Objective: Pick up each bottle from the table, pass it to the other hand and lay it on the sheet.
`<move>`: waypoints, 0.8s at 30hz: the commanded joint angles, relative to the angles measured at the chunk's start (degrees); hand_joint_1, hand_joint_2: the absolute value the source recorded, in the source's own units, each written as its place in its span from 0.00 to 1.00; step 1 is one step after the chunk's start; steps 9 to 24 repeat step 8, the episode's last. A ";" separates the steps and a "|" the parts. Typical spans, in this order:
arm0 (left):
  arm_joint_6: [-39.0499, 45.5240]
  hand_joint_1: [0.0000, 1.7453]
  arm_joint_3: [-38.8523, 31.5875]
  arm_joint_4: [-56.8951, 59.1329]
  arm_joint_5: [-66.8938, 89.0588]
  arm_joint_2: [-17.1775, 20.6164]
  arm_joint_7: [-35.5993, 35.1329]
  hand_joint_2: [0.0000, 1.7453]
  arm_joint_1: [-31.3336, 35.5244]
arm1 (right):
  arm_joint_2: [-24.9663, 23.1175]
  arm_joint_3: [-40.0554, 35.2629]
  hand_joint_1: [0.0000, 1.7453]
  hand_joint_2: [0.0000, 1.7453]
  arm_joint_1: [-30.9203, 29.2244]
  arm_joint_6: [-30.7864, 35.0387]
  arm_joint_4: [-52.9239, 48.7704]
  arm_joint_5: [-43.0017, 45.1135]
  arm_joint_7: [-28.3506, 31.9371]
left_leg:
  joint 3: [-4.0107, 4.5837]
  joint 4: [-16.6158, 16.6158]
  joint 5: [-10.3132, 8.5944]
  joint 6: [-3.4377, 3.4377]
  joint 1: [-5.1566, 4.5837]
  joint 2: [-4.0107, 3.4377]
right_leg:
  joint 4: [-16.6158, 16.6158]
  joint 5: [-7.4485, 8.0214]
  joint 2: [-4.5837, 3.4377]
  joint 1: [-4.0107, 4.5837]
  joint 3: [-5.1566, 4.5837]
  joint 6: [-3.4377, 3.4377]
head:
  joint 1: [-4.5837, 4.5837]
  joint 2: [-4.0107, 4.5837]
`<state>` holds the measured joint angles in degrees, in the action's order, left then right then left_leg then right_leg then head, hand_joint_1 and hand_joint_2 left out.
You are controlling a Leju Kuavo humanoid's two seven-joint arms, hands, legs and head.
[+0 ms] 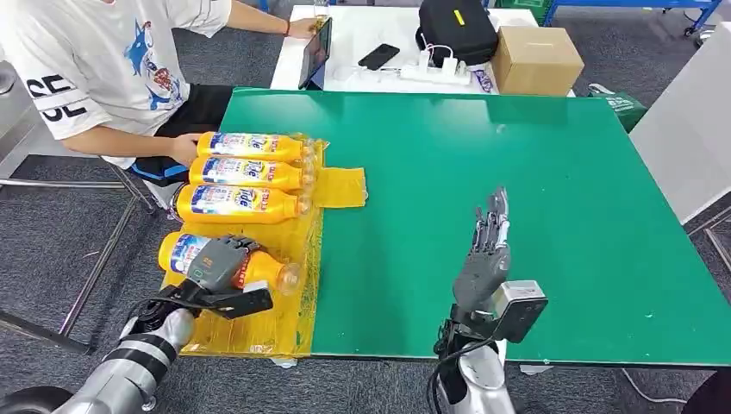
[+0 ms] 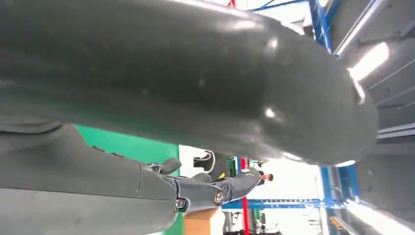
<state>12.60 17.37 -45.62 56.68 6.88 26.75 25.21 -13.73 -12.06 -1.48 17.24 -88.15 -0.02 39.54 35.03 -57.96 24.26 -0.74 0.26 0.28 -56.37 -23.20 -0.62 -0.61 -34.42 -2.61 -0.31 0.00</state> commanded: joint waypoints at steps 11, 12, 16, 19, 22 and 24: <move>-3.06 0.74 2.57 3.96 -1.94 1.29 0.44 1.00 -1.81 | -0.17 0.87 0.00 0.00 -2.56 -0.34 6.14 0.24 -0.29 | -0.43 0.13 0.07 0.04 0.06 -0.30 | 0.19 0.05 -0.20 0.08 0.39 0.13 | -0.02 0.00; -3.06 0.74 2.57 3.96 -1.94 1.29 0.44 1.00 -1.81 | -0.17 0.87 0.00 0.00 -2.56 -0.34 6.14 0.24 -0.29 | -0.43 0.13 0.07 0.04 0.06 -0.30 | 0.19 0.05 -0.20 0.08 0.39 0.13 | -0.02 0.00; -3.06 0.74 2.57 3.96 -1.94 1.29 0.44 1.00 -1.81 | -0.17 0.87 0.00 0.00 -2.56 -0.34 6.14 0.24 -0.29 | -0.43 0.13 0.07 0.04 0.06 -0.30 | 0.19 0.05 -0.20 0.08 0.39 0.13 | -0.02 0.00; -3.06 0.74 2.57 3.96 -1.94 1.29 0.44 1.00 -1.81 | -0.17 0.87 0.00 0.00 -2.56 -0.34 6.14 0.24 -0.29 | -0.43 0.13 0.07 0.04 0.06 -0.30 | 0.19 0.05 -0.20 0.08 0.39 0.13 | -0.02 0.00; -3.06 0.74 2.57 3.96 -1.94 1.29 0.44 1.00 -1.81 | -0.17 0.87 0.00 0.00 -2.56 -0.34 6.14 0.24 -0.29 | -0.43 0.13 0.07 0.04 0.06 -0.30 | 0.19 0.05 -0.20 0.08 0.39 0.13 | -0.02 0.00; -3.06 0.74 2.57 3.96 -1.94 1.29 0.44 1.00 -1.81 | -0.17 0.87 0.00 0.00 -2.56 -0.34 6.14 0.24 -0.29 | -0.43 0.13 0.07 0.04 0.06 -0.30 | 0.19 0.05 -0.20 0.08 0.39 0.13 | -0.02 0.00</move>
